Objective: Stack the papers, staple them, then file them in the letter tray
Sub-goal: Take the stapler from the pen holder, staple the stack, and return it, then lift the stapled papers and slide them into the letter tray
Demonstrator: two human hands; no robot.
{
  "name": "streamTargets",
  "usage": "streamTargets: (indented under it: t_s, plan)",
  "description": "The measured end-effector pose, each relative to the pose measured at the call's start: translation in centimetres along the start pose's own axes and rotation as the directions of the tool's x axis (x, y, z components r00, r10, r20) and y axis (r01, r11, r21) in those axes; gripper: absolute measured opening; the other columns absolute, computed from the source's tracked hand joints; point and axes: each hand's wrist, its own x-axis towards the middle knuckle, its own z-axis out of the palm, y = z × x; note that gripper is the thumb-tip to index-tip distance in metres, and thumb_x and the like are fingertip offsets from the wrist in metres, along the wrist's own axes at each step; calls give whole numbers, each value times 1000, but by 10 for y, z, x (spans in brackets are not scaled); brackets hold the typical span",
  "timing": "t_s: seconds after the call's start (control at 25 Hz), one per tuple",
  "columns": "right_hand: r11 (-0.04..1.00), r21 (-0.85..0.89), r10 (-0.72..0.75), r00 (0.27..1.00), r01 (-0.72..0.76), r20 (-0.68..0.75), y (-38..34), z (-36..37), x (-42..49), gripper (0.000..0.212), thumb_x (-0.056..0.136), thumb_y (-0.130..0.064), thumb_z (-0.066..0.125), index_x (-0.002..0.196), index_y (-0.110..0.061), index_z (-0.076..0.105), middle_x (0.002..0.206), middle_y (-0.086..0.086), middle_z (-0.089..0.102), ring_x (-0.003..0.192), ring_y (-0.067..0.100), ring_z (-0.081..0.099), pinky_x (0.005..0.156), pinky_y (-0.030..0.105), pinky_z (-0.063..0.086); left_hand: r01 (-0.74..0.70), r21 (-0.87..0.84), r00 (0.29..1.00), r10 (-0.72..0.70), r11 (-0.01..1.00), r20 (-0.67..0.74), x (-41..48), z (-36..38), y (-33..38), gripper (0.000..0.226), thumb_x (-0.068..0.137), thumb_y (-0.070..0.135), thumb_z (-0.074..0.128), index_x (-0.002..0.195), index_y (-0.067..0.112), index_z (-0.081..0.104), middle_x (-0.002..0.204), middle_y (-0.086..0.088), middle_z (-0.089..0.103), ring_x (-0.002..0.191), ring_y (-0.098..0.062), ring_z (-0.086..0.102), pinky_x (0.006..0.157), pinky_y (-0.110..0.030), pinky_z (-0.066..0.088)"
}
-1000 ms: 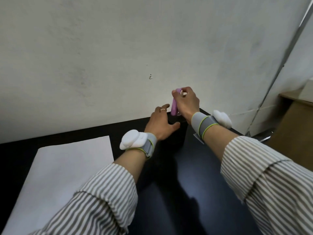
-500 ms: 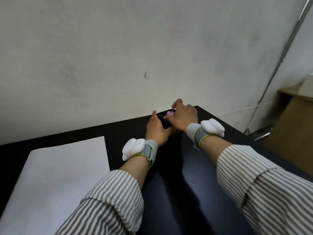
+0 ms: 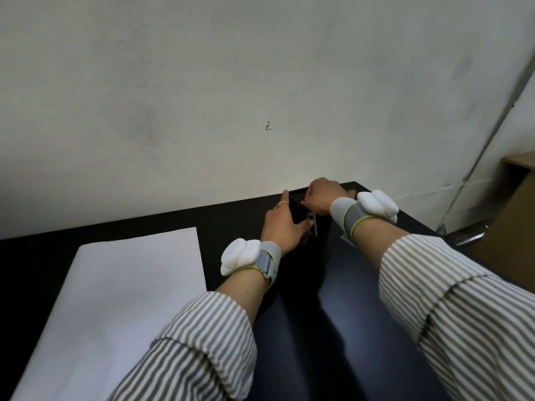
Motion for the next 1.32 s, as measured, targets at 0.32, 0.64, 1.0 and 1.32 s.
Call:
streamTargets:
  t_s: [0.32,0.64,1.0,1.32]
  plan:
    - [997,2,-76,942,81,-327,-8,5,-16,29,90,-18,48,110,-24,68,123,7,65,125,34,45,111,46,23,-8,142,997,18,990,-72,-16,-26,-18,67,89,23,57,147,11,27,146,-10,44,135,-30,36,109,-38,35]
    - [946,34,-299,907,323,-297,-61,55,-86,27,90,-25,50,114,-24,62,124,5,61,122,31,45,98,40,35,78,283,961,4,956,-277,-62,-80,-66,40,88,14,52,128,14,56,136,-10,53,128,-28,45,108,-33,34]
    - [936,59,-350,936,347,39,-111,118,-154,42,94,-32,45,130,-13,51,134,13,49,127,34,39,99,42,35,497,481,855,-315,722,-412,-142,-151,-122,41,90,26,47,130,19,52,143,-11,39,134,-36,31,110,-39,29]
    - [953,199,-257,956,228,138,-130,117,-171,46,94,-25,49,136,-7,42,140,17,42,131,40,35,100,44,39,696,468,715,-583,545,-386,-167,-175,-137,69,88,38,51,143,4,26,151,-27,22,137,-45,20,113,-48,25]
